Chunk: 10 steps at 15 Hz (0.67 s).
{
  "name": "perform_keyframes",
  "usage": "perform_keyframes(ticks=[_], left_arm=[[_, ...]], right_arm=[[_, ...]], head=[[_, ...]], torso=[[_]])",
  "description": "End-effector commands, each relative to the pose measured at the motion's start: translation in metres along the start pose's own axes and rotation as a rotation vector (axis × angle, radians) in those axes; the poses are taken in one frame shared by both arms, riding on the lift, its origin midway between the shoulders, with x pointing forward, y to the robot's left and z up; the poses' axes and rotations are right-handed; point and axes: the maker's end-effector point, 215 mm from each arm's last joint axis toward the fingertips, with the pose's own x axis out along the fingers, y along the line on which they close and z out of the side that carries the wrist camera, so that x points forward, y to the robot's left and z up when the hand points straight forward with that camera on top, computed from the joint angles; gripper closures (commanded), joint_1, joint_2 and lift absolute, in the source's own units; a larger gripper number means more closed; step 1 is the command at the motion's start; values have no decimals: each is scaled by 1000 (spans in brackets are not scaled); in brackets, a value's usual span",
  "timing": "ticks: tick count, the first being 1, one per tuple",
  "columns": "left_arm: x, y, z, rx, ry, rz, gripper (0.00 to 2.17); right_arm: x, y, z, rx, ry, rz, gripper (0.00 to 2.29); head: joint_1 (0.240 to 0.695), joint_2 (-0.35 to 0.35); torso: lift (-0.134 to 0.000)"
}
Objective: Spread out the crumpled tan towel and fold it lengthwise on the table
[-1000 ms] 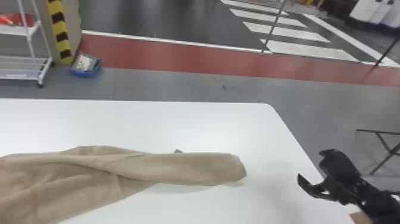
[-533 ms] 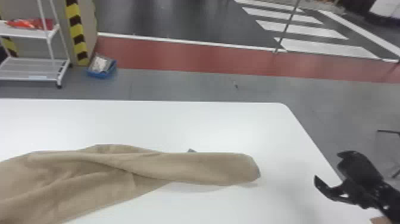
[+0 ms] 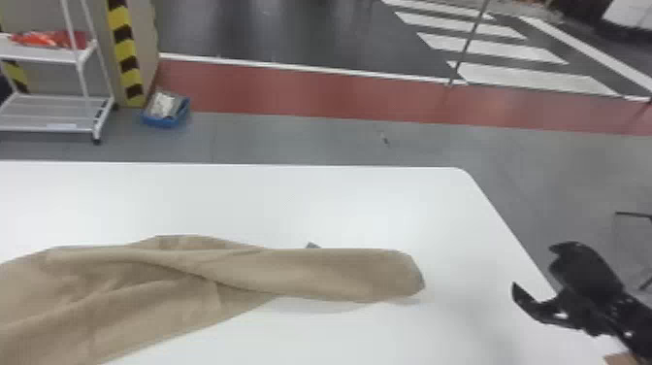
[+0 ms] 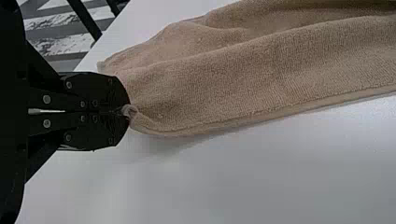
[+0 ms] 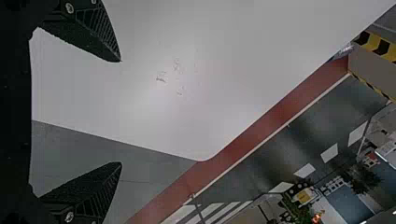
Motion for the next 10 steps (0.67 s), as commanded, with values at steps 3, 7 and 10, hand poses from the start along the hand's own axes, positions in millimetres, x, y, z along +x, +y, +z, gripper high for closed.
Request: perform_keyframes(ticks=[3,7,10], left_arm=[[-7,14,-10,-81,-27,-13,1798],[-16,20,-11,-168,-91,-51,1798],[-16,18,-8,-168,-98,-57,1801]], right_arm=[[5,14,48,-106,-45,50,117],[14,77,91,-237,-69,202,225],[9,116,106,-308,-81,311,286]], head=[[695,-207],[695,-110],[695,-26]], torso=[[-124],[-124],[-124]])
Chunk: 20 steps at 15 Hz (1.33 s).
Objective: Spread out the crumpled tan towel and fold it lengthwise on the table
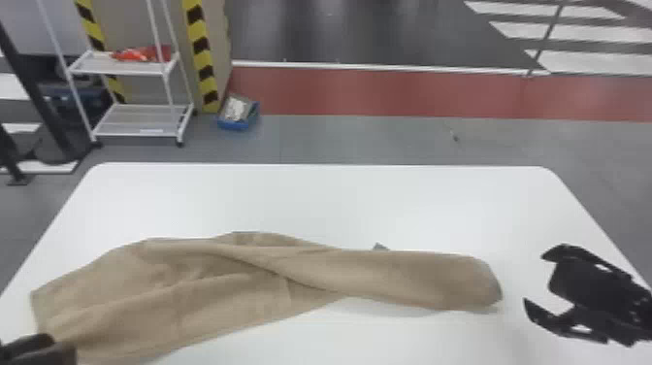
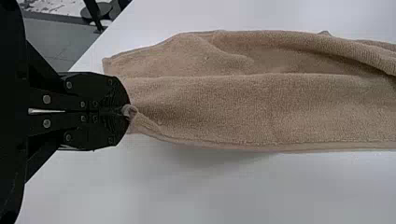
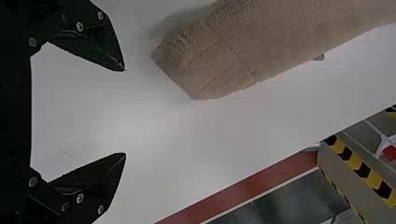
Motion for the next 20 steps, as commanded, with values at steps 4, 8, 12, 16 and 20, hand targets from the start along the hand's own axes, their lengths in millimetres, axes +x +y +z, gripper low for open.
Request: perform_keyframes(ticks=[4,8,12,16,20], left_arm=[[2,-1,2,-4,-5,2,1798],[3,-2,2,-8,-6,1,1798],[5,-3,1,-11,-4,-1,1798],[5,-4,2,-12,-5,-3,1798],[6,-6,0,-14,-2,-7,1798]], right_arm=[[-1,27,17,-94,9,73,286],[11,38,21,-136,25,89,468],[28,52,27,-185,38,120,478],[36,65,43,-208,14,140,481],[36,66,46,-211,10,143,508]], head=[[695,28],[695,38],[695,51],[695,80],[695,102]], torso=[[-124],[-124],[-124],[-124],[-124]])
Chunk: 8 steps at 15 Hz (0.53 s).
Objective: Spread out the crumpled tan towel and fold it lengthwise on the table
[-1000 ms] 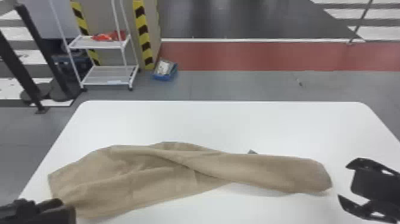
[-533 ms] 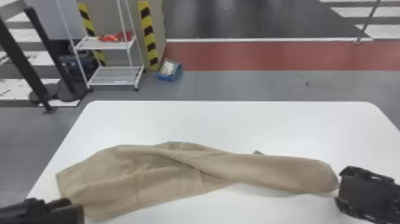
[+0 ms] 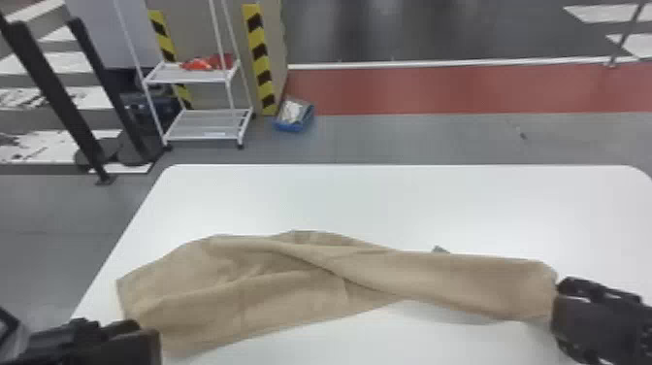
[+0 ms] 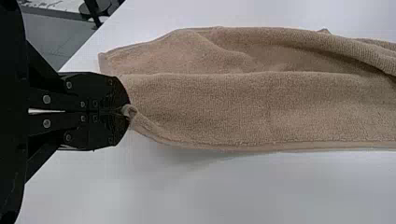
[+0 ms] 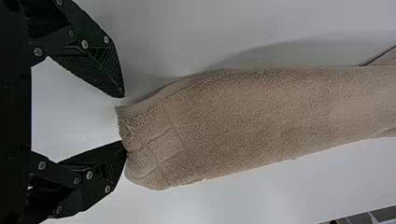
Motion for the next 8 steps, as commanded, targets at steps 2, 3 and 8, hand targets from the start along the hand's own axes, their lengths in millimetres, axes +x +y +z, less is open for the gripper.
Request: perform_keyframes(ticks=[2,3,8], left_arm=[[1,-1,-1,-1,2,-2,1801],[2,-2,-2,-1,3,-5,1798],[2,-2,-2,0,5,-4,1801]], right_arm=[[0,-2,2,-1,-4,-6,589],[0,-3,3,5,-3,-10,586],[-12,-15,-4,52,19,-78,360]], head=[[695,105],[695,106],[695,102]], torso=[[-124],[-124],[-124]])
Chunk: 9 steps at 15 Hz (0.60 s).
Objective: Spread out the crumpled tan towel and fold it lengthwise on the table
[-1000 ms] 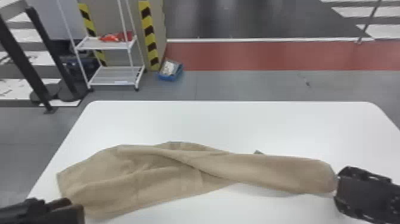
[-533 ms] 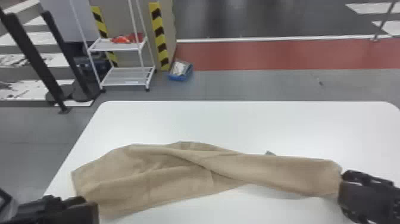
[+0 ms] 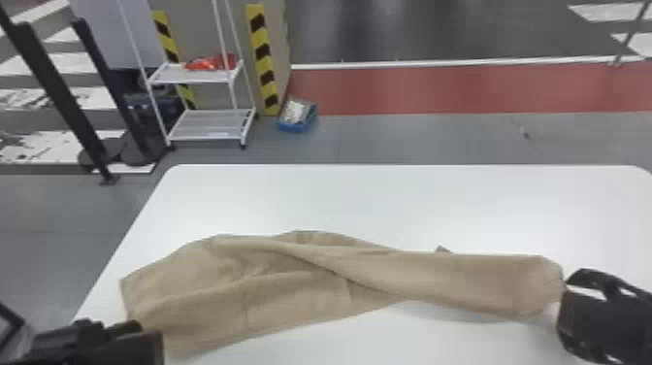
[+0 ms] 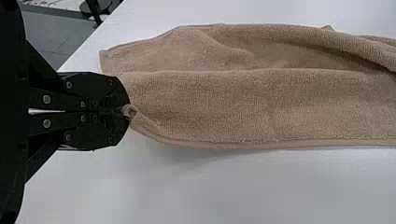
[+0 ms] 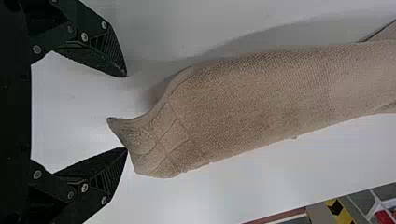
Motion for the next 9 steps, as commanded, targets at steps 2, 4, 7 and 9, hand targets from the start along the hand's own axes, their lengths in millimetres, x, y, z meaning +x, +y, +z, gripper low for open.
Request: perform_keyframes(ticks=[2,4,7,9], left_arm=[[0,-1,1,1,-4,-2,1798],[1,-1,1,1,-1,-2,1798],[1,-4,0,0,-1,-8,1798],[1,-6,0,1,0,-11,1798]], right_arm=[[-5,-9,-6,27,15,-40,360],[-5,-12,-7,28,19,-54,363],[-2,-9,-7,11,23,-50,380],[1,-12,-9,-4,31,-58,417]], head=[[695,96],[695,85],[695,80],[695,80]], torso=[[-124],[-124],[-124],[-124]])
